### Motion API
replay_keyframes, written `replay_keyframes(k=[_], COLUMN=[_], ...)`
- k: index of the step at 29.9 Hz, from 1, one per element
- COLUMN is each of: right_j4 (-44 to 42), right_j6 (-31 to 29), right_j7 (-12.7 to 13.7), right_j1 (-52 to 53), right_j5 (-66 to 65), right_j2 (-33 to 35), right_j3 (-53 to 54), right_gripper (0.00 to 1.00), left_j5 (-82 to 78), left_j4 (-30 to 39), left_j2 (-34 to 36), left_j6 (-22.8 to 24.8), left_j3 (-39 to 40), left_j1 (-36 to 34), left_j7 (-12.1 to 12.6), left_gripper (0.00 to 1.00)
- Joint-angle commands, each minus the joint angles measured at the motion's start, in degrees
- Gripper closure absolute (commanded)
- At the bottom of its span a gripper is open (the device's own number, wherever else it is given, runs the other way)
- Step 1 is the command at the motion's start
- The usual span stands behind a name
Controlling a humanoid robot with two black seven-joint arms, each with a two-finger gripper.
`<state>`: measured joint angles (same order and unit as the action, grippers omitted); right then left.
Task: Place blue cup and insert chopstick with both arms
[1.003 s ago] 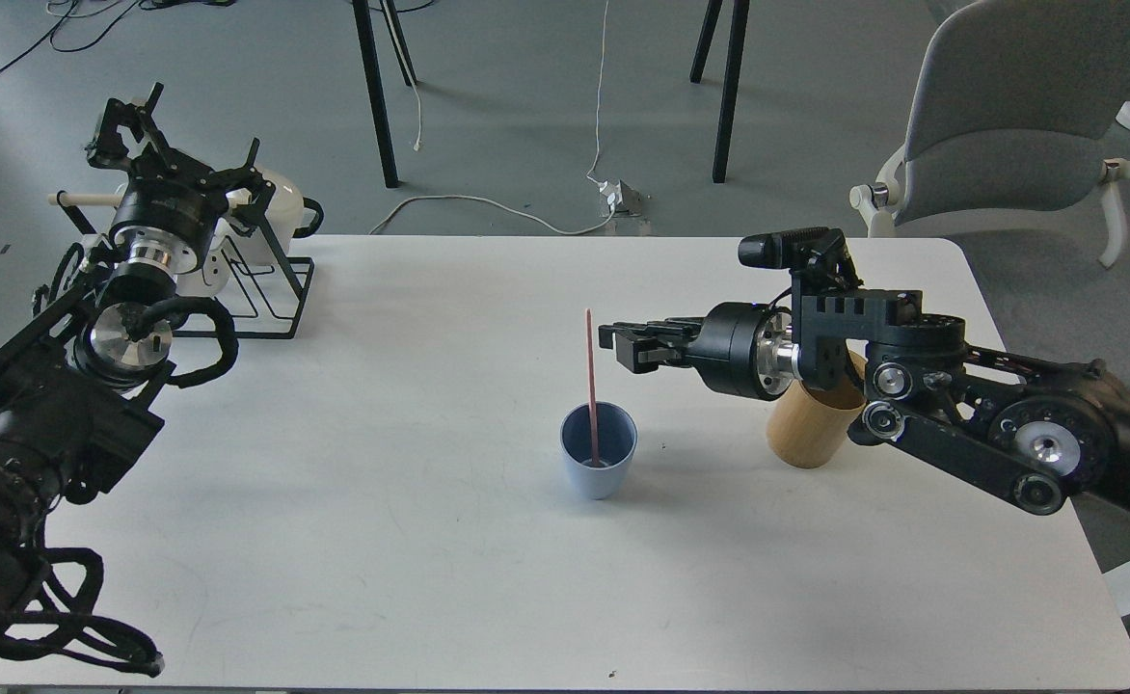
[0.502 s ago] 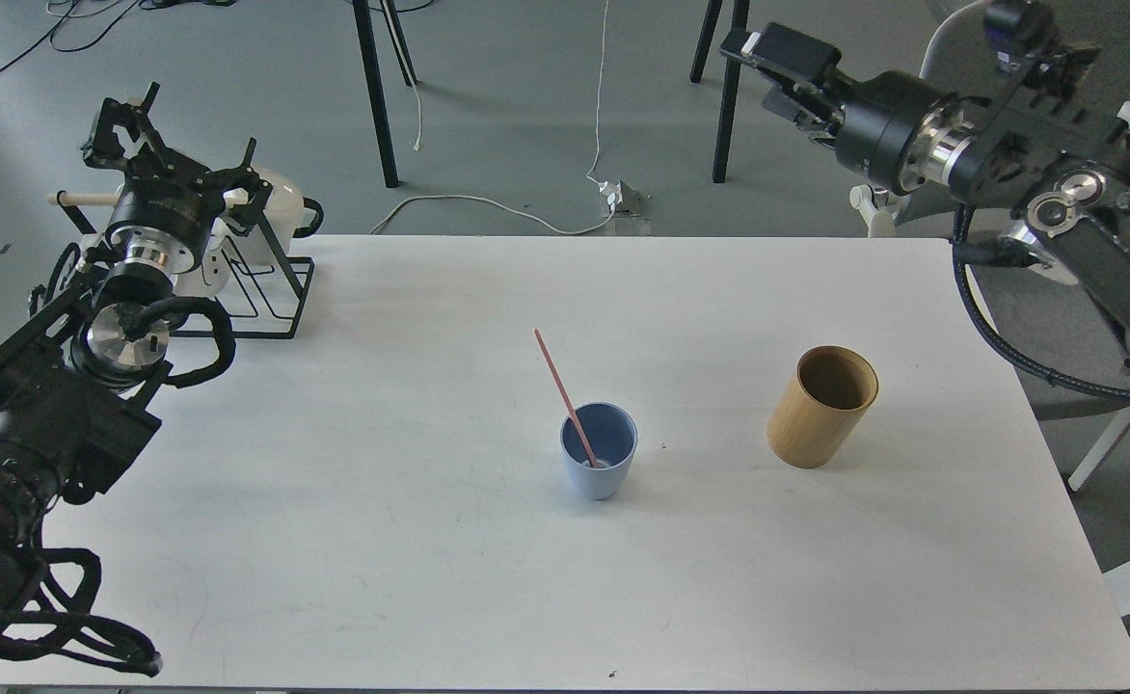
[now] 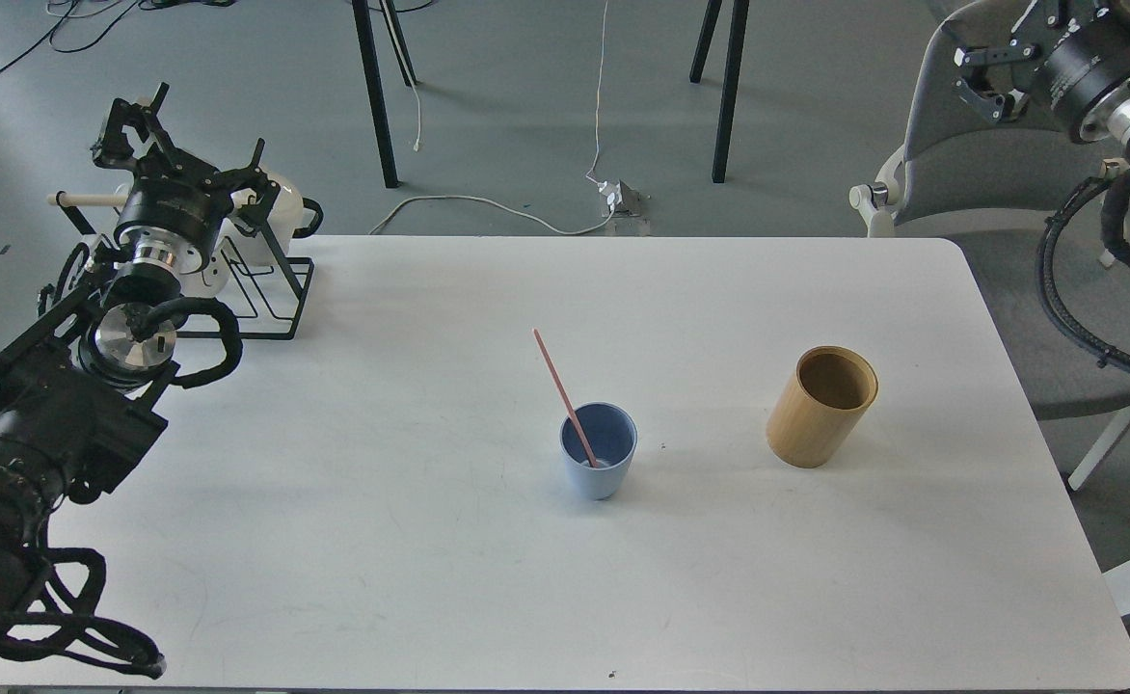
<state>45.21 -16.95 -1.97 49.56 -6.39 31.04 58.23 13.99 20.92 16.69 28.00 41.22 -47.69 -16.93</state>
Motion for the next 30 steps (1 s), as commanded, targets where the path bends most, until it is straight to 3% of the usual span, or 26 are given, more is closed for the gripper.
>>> replay_keyframes(k=[1, 5, 11, 19, 30], right_j4=[-2.23, -5.65, -15.50, -15.51, -15.42], right_j6=[-0.45, -4.31, -11.05, -11.05, -11.05], right_j7=[0.13, 0.30, 0.92, 1.45, 0.22], right_j1=[-1.48, -3.33, -3.24, -4.12, -4.39], right_j5=[12.17, 19.21, 19.84, 20.10, 20.19], right_j2=[-0.19, -0.45, -5.55, -9.41, -11.35], right_j3=[0.13, 0.22, 0.57, 0.75, 5.14], right_gripper=[0.00, 0.00, 0.00, 0.00, 0.00], left_j5=[0.07, 0.16, 0.08, 0.16, 0.16], left_j4=[0.00, 0.26, 1.58, 3.24, 5.18], left_j2=[0.01, -0.26, -0.70, -0.79, -0.52], left_j6=[0.00, 0.00, 0.00, 0.00, 0.00], left_j3=[0.17, 0.35, 0.35, 0.35, 0.35], left_j1=[-0.04, -0.12, -0.12, -0.12, -0.65], left_j7=[-0.03, -0.12, -0.56, -2.84, -2.93], left_gripper=[0.01, 0.01, 0.01, 0.01, 0.01])
